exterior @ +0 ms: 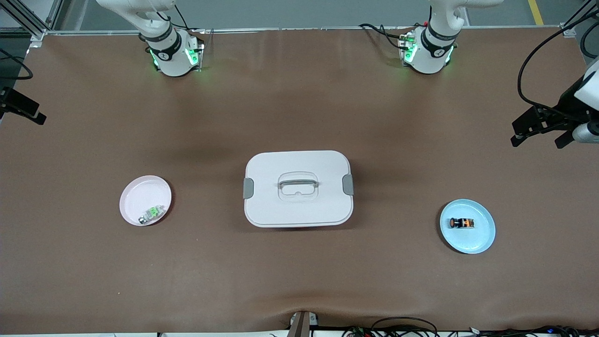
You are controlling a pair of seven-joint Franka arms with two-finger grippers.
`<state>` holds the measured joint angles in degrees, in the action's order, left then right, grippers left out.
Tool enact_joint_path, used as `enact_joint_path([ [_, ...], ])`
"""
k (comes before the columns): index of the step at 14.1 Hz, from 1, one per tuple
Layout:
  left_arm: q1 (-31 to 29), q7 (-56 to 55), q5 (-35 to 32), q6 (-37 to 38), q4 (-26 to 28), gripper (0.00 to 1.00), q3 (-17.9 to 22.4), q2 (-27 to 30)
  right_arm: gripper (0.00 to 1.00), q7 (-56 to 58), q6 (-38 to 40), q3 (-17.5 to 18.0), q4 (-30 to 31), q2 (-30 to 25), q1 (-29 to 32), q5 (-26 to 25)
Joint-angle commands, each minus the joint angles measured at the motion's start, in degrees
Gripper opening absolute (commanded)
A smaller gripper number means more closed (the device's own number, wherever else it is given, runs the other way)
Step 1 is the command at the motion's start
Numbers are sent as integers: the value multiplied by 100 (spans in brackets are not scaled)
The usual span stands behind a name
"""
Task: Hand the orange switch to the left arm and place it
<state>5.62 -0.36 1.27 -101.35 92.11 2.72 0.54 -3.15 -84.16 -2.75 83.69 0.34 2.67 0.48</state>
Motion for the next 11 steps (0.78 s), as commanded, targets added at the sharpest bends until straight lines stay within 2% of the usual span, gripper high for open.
enact_joint_path([
  [1, -88, 63, -127, 151, -140, 100, -97, -28, 100, -72, 13, 73, -2, -78, 84, 84],
  [4, -88, -8, -56, 160, -167, 100, -97, 25, 100, -63, 13, 73, -2, -78, 84, 84],
  [8, -97, 10, -39, 721, -263, 100, -88, 87, 100, -63, 5, 81, -2, -78, 75, 84],
  [11, -35, -16, -47, 801, -255, 100, -97, 61, 100, -63, 13, 82, -55, -69, 75, 84],
])
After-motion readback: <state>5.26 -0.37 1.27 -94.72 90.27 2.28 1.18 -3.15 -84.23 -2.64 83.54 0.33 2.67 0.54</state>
